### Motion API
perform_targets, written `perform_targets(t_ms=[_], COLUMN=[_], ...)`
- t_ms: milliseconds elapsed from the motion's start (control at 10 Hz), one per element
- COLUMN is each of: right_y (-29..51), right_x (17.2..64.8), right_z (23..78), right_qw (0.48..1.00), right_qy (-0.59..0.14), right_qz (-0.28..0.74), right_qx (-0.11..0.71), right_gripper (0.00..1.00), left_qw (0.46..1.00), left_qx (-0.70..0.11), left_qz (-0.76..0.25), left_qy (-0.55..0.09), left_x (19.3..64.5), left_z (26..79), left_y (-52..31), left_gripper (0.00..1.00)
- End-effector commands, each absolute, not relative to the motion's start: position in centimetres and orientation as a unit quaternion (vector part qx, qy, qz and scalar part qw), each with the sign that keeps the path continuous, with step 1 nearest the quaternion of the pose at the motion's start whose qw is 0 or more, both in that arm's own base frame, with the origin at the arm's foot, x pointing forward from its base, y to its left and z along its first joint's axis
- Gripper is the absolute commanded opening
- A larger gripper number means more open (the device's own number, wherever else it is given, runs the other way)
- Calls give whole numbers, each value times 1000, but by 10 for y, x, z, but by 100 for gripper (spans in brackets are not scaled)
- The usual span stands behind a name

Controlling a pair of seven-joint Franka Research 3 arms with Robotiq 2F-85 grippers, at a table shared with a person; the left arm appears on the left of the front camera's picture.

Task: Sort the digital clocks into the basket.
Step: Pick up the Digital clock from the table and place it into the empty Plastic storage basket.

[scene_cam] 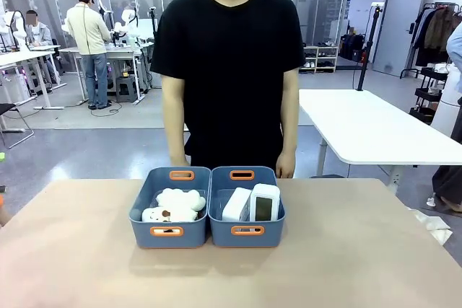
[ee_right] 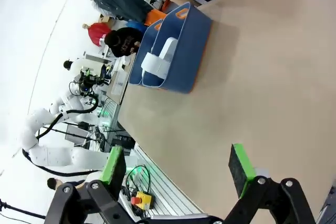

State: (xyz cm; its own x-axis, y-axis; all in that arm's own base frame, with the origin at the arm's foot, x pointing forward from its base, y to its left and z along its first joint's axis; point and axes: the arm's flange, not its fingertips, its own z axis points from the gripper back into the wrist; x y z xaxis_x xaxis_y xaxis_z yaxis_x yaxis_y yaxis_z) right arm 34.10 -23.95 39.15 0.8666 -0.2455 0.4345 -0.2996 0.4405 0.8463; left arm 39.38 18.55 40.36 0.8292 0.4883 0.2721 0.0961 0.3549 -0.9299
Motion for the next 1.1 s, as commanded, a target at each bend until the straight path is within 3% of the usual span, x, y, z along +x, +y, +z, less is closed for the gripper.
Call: perform_targets(t_ms=[0,1000], right_y=[-237,-237], right_x=[343,343], right_z=[392,392], right_qw=[809,809], right_qy=[-253,-253], right_qz=[22,22], right_qx=[530,530], right_gripper=[100,100], left_qw=[777,777], left_qx=[-558,-558], left_qz=[124,124], left_qy=[-265,-265], left_x=[394,394], left_z=[404,404], left_y=[185,185], left_gripper=[100,100])
